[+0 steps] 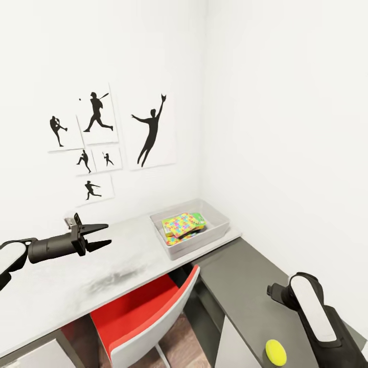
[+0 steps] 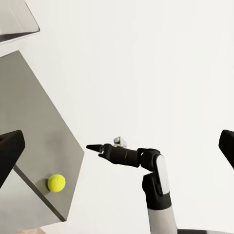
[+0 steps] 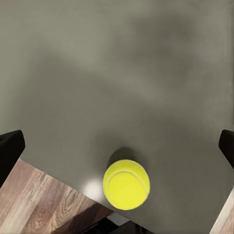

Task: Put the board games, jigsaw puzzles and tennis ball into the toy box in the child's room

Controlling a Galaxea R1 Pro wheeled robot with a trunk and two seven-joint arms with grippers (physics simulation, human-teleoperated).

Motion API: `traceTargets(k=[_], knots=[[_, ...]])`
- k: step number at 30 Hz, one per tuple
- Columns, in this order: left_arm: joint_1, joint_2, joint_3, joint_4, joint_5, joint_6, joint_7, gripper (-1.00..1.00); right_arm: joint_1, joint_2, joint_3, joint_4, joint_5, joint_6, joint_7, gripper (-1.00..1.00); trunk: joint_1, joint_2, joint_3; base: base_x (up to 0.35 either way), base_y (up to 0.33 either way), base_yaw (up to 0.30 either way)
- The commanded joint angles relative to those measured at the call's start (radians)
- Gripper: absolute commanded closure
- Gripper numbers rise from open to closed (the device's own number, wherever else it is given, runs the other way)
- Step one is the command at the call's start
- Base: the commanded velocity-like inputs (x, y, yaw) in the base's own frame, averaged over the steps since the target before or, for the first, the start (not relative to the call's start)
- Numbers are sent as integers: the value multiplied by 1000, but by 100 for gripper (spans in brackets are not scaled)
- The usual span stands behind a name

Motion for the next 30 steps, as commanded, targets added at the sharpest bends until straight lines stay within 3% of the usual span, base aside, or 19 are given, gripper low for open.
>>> traceTargets(k=[1, 9, 25, 30], knots=[[-2, 1, -3, 1, -4, 1, -8, -100, -3, -1, -1, 3, -10, 5, -11, -100, 1, -3, -2, -5, -8, 0], [-2, 2, -3, 1, -4, 1, -8, -100, -9, 9, 0, 10, -10, 5, -12, -100, 1, -3, -2, -91, -76, -33], [-2, 2, -3, 1, -4, 1, -8, -100, -14, 13, 5, 10, -14, 5, -10, -100, 1, -3, -4, -45, -51, -191], [-2, 2, -3, 1, -4, 1, -8, -100, -15, 13, 44, 23, -16, 5, -1, -100, 1, -3, -4, -1, -1, -24]])
